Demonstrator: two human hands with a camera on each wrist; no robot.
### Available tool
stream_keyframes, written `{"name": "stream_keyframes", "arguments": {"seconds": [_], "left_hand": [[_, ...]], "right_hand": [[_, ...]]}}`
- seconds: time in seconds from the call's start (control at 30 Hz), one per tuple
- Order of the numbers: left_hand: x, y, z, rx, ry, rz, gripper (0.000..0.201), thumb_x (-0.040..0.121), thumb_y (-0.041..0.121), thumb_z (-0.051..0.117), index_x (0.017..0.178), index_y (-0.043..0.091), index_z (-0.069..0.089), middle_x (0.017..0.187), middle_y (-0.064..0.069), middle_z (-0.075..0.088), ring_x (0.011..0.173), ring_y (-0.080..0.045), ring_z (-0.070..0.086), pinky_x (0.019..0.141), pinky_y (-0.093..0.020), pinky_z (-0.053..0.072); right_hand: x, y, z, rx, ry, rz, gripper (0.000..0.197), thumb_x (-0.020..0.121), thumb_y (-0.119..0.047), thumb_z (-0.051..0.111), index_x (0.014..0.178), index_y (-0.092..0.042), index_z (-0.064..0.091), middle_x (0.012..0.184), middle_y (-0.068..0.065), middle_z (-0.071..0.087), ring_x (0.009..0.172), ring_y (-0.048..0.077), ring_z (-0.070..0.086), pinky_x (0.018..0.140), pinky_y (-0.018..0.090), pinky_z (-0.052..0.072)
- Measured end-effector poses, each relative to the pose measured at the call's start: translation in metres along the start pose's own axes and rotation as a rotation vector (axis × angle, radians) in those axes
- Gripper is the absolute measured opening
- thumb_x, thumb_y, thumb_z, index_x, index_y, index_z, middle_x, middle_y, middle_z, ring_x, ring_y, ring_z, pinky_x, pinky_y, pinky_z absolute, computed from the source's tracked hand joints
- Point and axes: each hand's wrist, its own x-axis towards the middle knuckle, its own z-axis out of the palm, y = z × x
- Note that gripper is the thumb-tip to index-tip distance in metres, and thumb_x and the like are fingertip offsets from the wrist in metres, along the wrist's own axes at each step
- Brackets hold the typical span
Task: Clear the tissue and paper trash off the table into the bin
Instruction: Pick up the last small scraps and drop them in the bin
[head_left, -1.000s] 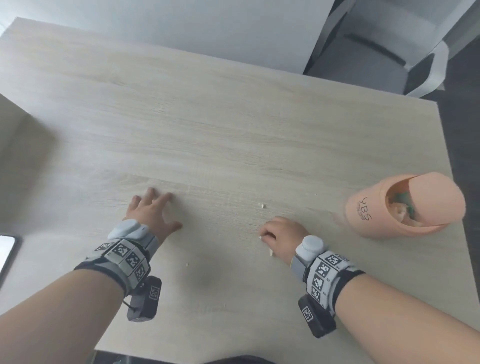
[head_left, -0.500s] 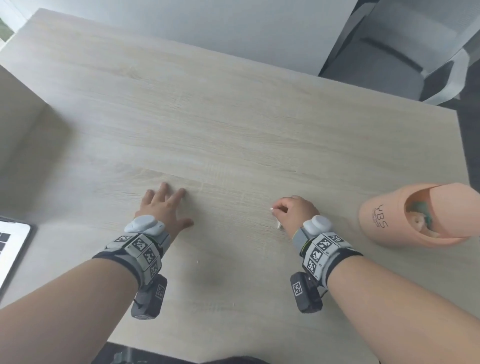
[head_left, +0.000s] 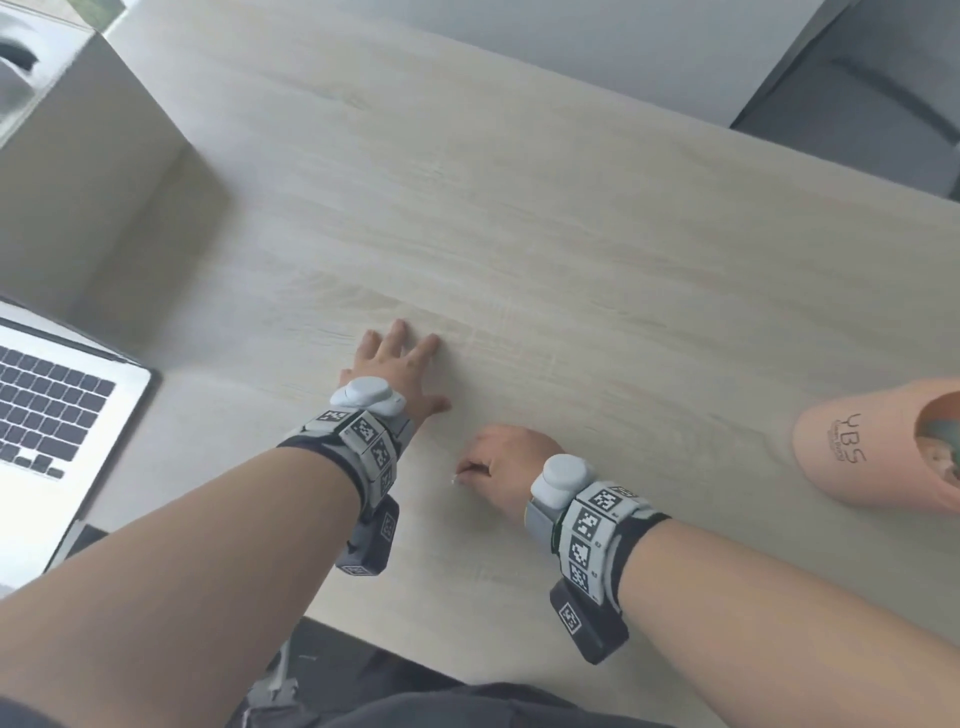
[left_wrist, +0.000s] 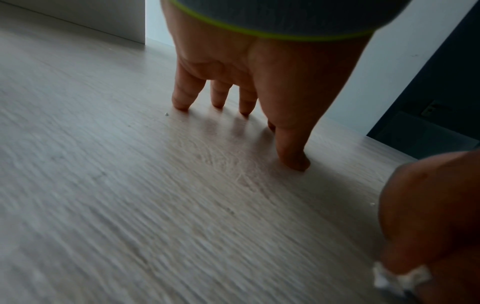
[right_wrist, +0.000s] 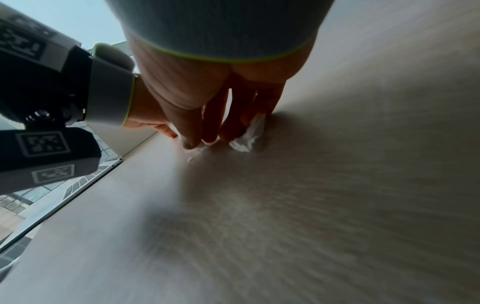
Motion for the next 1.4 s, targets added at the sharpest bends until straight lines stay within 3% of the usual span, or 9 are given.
{"name": "stream_keyframes", "arguments": {"seconds": [0.13,0.33,0.5,0.63,0.83,0.97,1.07,1.23,1.4], "left_hand": [[-0.003,0.0,0.0,-0.009,-0.009,-0.003,0.085,0.078,0.067,0.061,0.145,0.049,0.013,0.165,0.002,0.003,0.148,-0.033,0.005,0.112,-0.057,0.032],[-0.005,-0.004,0.0,0.01,-0.016,0.024,0.086,0.079,0.067,0.059,0.147,0.047,0.01,0.164,0.004,0.003,0.148,-0.033,0.006,0.112,-0.056,0.035],[-0.008,-0.001,-0.008,0.026,-0.035,0.039,0.084,0.081,0.066,0.06,0.147,0.046,0.011,0.164,0.002,0.003,0.149,-0.034,0.006,0.11,-0.058,0.037],[-0.015,0.003,-0.018,0.033,-0.018,0.048,0.081,0.082,0.063,0.063,0.146,0.043,0.017,0.16,-0.001,0.012,0.146,-0.035,0.014,0.108,-0.058,0.04],[-0.019,0.006,-0.008,0.013,-0.001,0.025,0.073,0.085,0.06,0.059,0.144,0.043,0.02,0.161,-0.003,0.013,0.147,-0.034,0.014,0.11,-0.058,0.036],[-0.038,0.011,0.011,-0.004,0.037,0.027,0.058,0.09,0.05,0.051,0.138,0.043,0.02,0.157,-0.003,0.018,0.141,-0.032,0.02,0.106,-0.058,0.039],[-0.07,0.022,0.03,0.018,0.055,0.025,0.055,0.094,0.045,0.045,0.142,0.042,0.017,0.157,-0.001,0.015,0.141,-0.029,0.019,0.104,-0.058,0.041],[-0.111,0.036,0.046,0.024,0.028,0.025,0.052,0.093,0.04,0.045,0.138,0.036,0.021,0.153,-0.001,0.017,0.138,-0.028,0.022,0.101,-0.054,0.042],[-0.135,0.05,0.057,0.053,0.003,0.007,0.054,0.092,0.044,0.044,0.139,0.034,0.019,0.153,-0.002,0.015,0.137,-0.03,0.023,0.097,-0.056,0.044]], "right_hand": [[0.005,-0.008,0.005,-0.056,-0.027,0.02,0.023,0.096,-0.039,0.05,0.108,-0.033,0.068,0.118,-0.008,0.061,0.112,0.019,0.055,0.088,0.034,0.046],[-0.006,-0.008,0.012,-0.182,0.065,0.015,0.02,0.097,-0.032,0.044,0.105,-0.025,0.062,0.114,-0.003,0.057,0.105,0.025,0.054,0.069,0.03,0.035],[-0.032,0.026,-0.003,-0.069,0.086,0.213,0.015,0.097,-0.028,0.046,0.1,-0.021,0.059,0.114,0.0,0.056,0.106,0.026,0.053,0.081,0.033,0.041],[-0.063,0.04,0.01,-0.135,-0.032,0.15,0.016,0.097,-0.03,0.049,0.1,-0.022,0.062,0.11,-0.001,0.06,0.108,0.024,0.052,0.094,0.036,0.041],[-0.088,0.02,0.043,-0.064,-0.074,0.045,0.022,0.095,-0.035,0.052,0.1,-0.022,0.069,0.104,0.0,0.065,0.105,0.025,0.055,0.097,0.038,0.042],[-0.091,0.015,0.064,-0.091,0.032,0.059,0.021,0.09,-0.04,0.051,0.09,-0.027,0.066,0.099,-0.003,0.064,0.096,0.027,0.056,0.085,0.046,0.048],[-0.1,0.014,0.067,-0.085,0.122,0.11,0.014,0.093,-0.035,0.052,0.091,-0.026,0.063,0.103,-0.002,0.061,0.098,0.026,0.054,0.084,0.043,0.048],[-0.15,0.061,0.063,0.076,0.302,0.402,0.011,0.095,-0.03,0.051,0.089,-0.022,0.057,0.105,0.001,0.058,0.101,0.026,0.055,0.087,0.04,0.046],[-0.224,0.098,0.063,0.332,0.654,0.681,0.018,0.097,-0.029,0.051,0.085,-0.016,0.056,0.09,0.0,0.066,0.083,0.027,0.061,0.076,0.038,0.049]]}}
